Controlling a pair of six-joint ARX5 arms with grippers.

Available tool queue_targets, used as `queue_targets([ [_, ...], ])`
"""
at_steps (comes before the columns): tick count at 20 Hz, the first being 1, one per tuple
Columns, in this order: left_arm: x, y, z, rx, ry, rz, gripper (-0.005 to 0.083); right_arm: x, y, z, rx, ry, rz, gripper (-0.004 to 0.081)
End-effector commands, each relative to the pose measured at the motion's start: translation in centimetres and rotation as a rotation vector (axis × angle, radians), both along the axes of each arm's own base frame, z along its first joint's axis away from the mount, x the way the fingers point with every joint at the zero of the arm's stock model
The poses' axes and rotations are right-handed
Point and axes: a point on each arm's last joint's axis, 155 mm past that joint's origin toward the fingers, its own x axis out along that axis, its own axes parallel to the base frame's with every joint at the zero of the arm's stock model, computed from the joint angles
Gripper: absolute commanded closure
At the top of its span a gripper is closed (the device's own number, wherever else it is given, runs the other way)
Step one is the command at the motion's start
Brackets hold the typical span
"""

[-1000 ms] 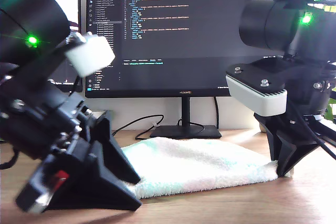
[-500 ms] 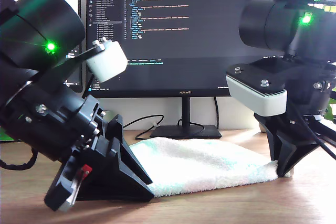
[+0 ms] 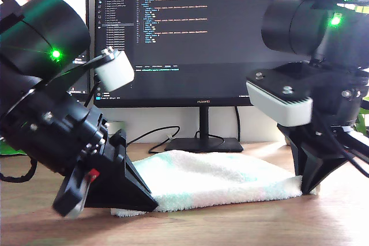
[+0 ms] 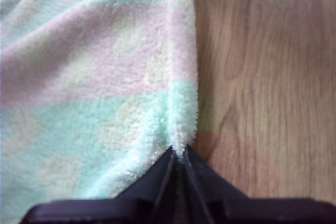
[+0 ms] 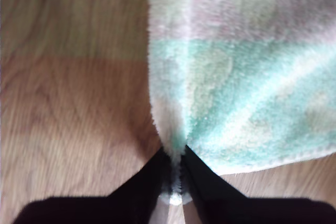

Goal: Fold the tea towel to a neat square and place it to the right

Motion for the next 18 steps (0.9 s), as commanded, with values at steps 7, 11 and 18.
queue_targets([
  [7, -4.7, 3.8, -5.1, 0.163, 0.307, 0.103, 0.0795, -1.6, -1.1, 0.4, 0.009, 0.119, -0.239, 0.0783],
  [11, -6.7, 3.6, -3.3, 0.189, 0.395, 0.083, 0.0795, -3.6, -1.1, 0.7, 0.012, 0.192, -0.283, 0.0782],
  [18, -6.4, 3.0, 3.9, 0.176, 0.417, 0.101, 0.0795, -6.2, -1.6, 2.3, 0.026, 0.255, -0.409, 0.0783],
])
